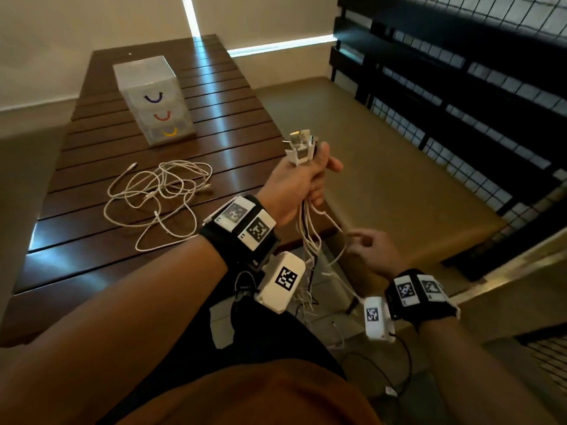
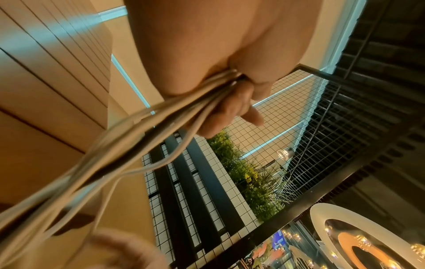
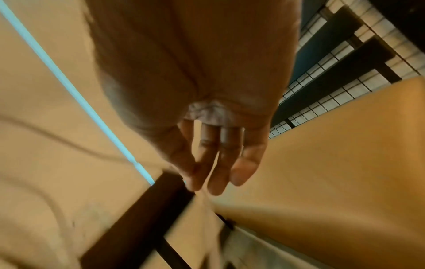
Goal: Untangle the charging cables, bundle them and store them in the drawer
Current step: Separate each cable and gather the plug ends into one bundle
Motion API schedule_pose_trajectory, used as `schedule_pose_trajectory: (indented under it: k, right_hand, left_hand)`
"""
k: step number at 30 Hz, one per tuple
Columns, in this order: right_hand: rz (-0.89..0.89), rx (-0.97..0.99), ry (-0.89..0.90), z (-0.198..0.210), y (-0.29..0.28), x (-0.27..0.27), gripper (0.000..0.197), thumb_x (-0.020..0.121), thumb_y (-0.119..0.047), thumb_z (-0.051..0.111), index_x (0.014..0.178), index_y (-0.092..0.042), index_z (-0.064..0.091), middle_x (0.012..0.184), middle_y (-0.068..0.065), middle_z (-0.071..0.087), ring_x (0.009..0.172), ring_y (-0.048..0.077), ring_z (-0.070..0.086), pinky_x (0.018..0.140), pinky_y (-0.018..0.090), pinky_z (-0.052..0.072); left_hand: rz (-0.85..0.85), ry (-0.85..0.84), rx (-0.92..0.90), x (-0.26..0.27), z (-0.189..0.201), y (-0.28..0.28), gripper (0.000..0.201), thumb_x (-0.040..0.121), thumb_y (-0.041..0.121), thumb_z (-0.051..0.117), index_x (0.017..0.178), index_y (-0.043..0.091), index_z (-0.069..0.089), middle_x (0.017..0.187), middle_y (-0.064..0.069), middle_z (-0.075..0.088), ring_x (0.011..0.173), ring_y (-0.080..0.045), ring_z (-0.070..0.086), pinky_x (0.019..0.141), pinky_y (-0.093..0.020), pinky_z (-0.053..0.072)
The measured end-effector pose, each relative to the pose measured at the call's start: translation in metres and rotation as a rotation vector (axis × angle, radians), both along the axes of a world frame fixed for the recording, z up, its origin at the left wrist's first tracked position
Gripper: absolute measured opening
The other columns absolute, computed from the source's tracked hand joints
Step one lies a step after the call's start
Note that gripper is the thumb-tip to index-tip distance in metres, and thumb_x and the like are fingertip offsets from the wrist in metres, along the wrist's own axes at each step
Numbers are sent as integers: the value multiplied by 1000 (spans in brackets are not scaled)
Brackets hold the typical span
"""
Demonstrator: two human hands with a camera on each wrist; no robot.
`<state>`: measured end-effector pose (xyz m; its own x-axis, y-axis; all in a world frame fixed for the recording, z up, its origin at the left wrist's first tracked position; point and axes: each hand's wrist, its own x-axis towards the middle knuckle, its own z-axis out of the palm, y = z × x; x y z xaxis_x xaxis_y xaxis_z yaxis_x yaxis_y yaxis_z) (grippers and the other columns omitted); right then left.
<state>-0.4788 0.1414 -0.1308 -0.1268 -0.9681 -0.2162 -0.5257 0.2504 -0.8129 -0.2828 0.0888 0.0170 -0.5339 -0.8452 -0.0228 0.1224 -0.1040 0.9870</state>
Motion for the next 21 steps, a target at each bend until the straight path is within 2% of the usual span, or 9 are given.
schedule_pose_trajectory:
  k: [2,5,7,10,11,12,13,16,21]
  right_hand:
    - [-83,-129,-70,32,-5,7,38,90,4,53,124,-9,61,91,5,64,70,9,53,59,12,45]
    - [90,-207,-516,85,-4,26,49,88,6,51,129,-21,54,110,6,62,94,18,61,73,20,54]
    - [304,-192,-679,102,-1,41,54,81,10,58,121,-25,54,108,4,64,97,15,65,79,25,55]
    - [337,-179,-613,92,-5,68,17,81,-5,71,94,-12,62,83,2,68,76,14,66,72,30,55]
    - [304,-169,-591,82,-8,74,21,81,-21,74,85,-4,63,74,8,65,66,15,63,64,28,52]
    - [283,-160,-556,72,-10,78,41,80,-35,74,81,3,60,67,12,61,57,15,58,57,25,48]
    - [254,-140,-529,62,-12,80,47,82,-38,71,78,6,57,60,11,57,50,13,54,51,21,44]
    - [183,-95,-487,37,-13,77,29,91,-16,63,67,-9,49,48,-4,47,40,4,43,44,14,38]
    - [34,75,-448,-26,-9,54,29,92,-22,63,71,-11,47,57,6,38,44,8,39,46,20,38]
  left_hand:
    - [-6,-13,-10,-5,-3,3,37,102,33,39,79,9,56,47,7,34,46,-11,36,55,-29,37]
    - [9,36,19,-13,-6,5,35,102,30,40,77,9,53,48,5,33,45,-11,34,51,-27,35]
    - [39,72,41,-19,-6,7,34,101,31,42,76,10,53,48,3,30,45,-11,30,48,-26,31]
    - [143,118,58,-23,-2,4,35,100,35,46,74,12,53,47,4,28,41,-10,27,42,-24,29]
    - [182,140,56,-23,-1,3,35,99,35,47,73,12,52,46,4,28,39,-9,27,41,-24,28]
    - [214,152,42,-23,1,1,35,100,34,47,74,12,51,45,4,28,38,-9,27,40,-23,27]
    - [236,150,23,-23,1,-1,35,100,34,47,74,11,51,45,4,28,37,-9,27,40,-23,27]
    - [259,113,-15,-22,1,-3,36,101,35,45,73,13,50,46,3,28,36,-9,26,39,-21,24]
    - [292,91,-105,-19,15,-13,36,102,35,43,73,14,50,48,3,28,36,-8,24,38,-18,22]
